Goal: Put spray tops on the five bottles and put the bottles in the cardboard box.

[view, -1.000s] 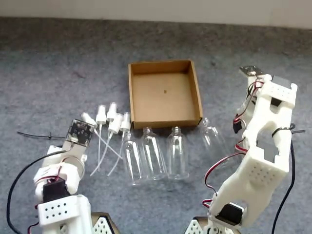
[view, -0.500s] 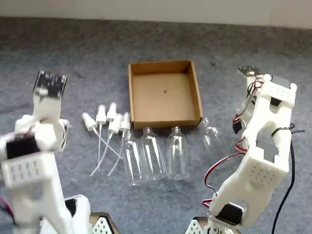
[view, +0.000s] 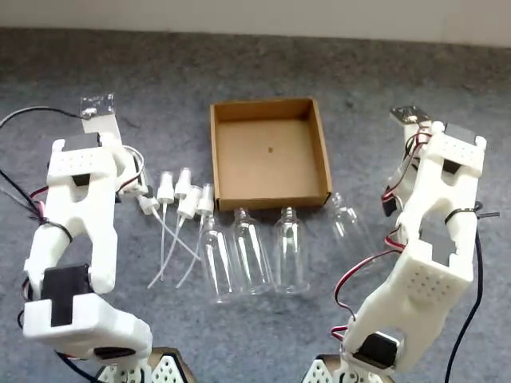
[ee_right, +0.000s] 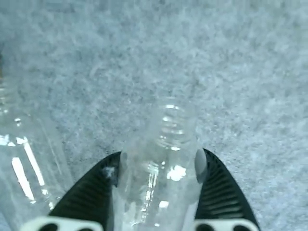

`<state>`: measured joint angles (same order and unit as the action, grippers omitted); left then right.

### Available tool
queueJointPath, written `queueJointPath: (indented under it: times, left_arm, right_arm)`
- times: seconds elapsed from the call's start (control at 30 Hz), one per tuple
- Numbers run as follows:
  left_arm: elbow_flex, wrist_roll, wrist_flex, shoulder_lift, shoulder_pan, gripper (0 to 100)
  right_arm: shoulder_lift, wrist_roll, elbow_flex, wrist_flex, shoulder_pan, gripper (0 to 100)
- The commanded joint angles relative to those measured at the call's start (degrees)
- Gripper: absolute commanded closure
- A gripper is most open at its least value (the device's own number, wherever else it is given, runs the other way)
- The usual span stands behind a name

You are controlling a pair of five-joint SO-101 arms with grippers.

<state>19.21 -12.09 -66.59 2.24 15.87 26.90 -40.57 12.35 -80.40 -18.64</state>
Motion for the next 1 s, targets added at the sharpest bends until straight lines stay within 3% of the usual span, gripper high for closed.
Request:
queueJointPath:
  times: [0.0,0.33,0.57,0.97]
  left_arm:
    - [-3.0,-7.2,5.1,1.2,-1.6,80]
    - [-3.1,-8.3,6.6,8.2,-1.5,80]
    - [-2.9,-8.3,8.7,11.7,-3.7,88]
    - [-3.3,-7.7,8.5,2.2,-3.2,93]
  right_arm:
    - [-0.9,-0.5,2.9,-0.7,0.4,88.5]
    - [-0.9,-0.6,1.4,-1.1,0.5,88.3]
    - [-0.9,-0.6,-1.9,-1.0,0.4,88.2]
    - [-1.2,-0.6,-1.8,-1.0,-0.7,88.5]
